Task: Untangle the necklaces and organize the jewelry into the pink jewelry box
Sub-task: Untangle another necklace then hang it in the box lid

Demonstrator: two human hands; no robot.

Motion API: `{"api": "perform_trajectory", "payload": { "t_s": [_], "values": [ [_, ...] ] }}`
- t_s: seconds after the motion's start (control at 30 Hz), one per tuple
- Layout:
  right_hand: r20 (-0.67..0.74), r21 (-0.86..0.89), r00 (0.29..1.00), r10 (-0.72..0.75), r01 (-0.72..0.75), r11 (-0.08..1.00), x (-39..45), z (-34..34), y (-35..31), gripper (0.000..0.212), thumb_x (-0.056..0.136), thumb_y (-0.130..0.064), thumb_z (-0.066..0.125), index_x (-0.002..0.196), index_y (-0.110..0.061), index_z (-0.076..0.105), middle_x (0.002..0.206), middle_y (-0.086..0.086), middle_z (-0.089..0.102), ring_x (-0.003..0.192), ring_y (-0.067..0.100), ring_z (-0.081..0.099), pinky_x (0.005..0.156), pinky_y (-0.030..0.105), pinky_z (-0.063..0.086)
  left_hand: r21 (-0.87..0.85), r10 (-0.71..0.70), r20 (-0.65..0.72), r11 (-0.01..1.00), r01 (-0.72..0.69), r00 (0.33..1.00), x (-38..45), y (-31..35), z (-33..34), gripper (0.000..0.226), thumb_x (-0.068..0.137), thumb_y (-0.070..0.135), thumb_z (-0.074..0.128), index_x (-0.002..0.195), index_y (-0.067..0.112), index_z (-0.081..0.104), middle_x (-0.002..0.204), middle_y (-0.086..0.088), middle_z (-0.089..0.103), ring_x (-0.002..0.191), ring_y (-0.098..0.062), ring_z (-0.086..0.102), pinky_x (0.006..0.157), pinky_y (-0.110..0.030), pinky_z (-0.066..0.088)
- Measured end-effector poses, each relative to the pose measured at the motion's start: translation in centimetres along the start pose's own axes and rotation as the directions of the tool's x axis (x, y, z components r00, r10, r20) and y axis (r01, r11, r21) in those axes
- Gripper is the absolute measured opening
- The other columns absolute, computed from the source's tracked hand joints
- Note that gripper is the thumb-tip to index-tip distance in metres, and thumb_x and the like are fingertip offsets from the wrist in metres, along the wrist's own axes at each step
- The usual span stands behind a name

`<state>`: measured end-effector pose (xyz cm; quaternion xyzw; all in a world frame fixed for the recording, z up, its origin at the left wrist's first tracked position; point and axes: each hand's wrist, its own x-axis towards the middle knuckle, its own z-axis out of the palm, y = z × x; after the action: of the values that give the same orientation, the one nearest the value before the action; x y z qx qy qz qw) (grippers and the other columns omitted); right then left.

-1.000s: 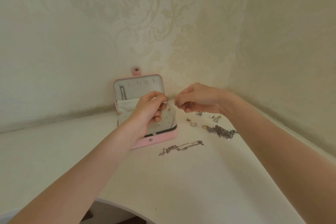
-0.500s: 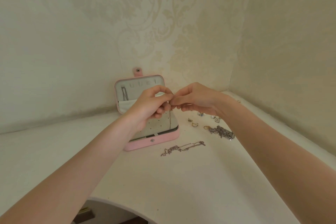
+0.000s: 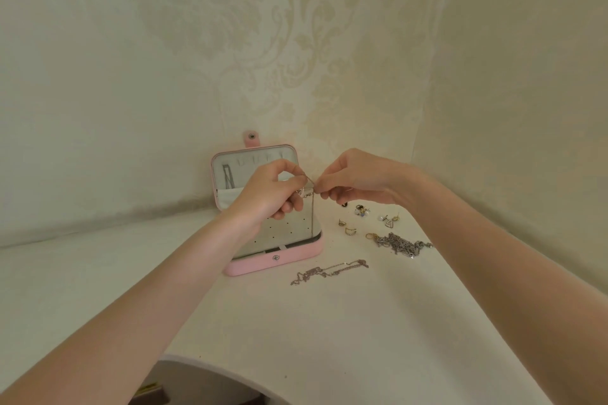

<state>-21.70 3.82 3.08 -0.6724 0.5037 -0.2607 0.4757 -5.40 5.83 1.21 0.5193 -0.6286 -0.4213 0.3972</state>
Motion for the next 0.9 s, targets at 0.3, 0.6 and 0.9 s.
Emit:
{"api": "perform_trajectory", "payload": {
  "t_s": [0.3,0.6,0.9],
  "values": [
    [-0.023,-0.108,1.000,0.022,-0.024,0.994,-1.1,0.3,-0.9,0.025,0.081,-0.003,0.062,0.057,-0.008,0.062,0.060,0.002,0.052,0.059,0.013,0.044,0.057,0.021,0.040,-0.051,-0.121,0.132,0.990,0.129,0.984,-1.1,0.5,0.5,0.020,0.093,0.023,0.051,0.090,0.009,0.065,0.039,0.007,0.044,0.035,-0.005,0.033,0.038,-0.015,0.027],
    [0.020,-0.110,0.997,0.068,-0.065,0.992,-2.2,-0.3,-1.4,0.015,0.079,-0.001,0.067,0.065,-0.003,0.061,0.063,0.006,0.056,0.057,0.013,0.048,0.057,0.021,0.042,-0.092,-0.125,0.101,0.987,0.134,0.987,-1.9,1.1,0.4,0.008,0.083,0.017,0.065,0.082,0.010,0.065,0.043,0.009,0.045,0.036,-0.002,0.033,0.038,-0.013,0.024],
    [0.131,-0.156,0.982,0.138,-0.117,0.981,-3.5,-0.5,-1.6,0.020,0.084,0.002,0.058,0.065,-0.004,0.059,0.055,0.002,0.055,0.052,0.011,0.047,0.052,0.019,0.040,0.130,0.071,0.060,0.988,-0.078,0.996,-3.0,1.8,1.2,0.016,0.083,0.011,0.060,0.068,0.012,0.065,0.047,0.006,0.059,0.036,-0.004,0.038,0.039,-0.014,0.030]
  ]
}}
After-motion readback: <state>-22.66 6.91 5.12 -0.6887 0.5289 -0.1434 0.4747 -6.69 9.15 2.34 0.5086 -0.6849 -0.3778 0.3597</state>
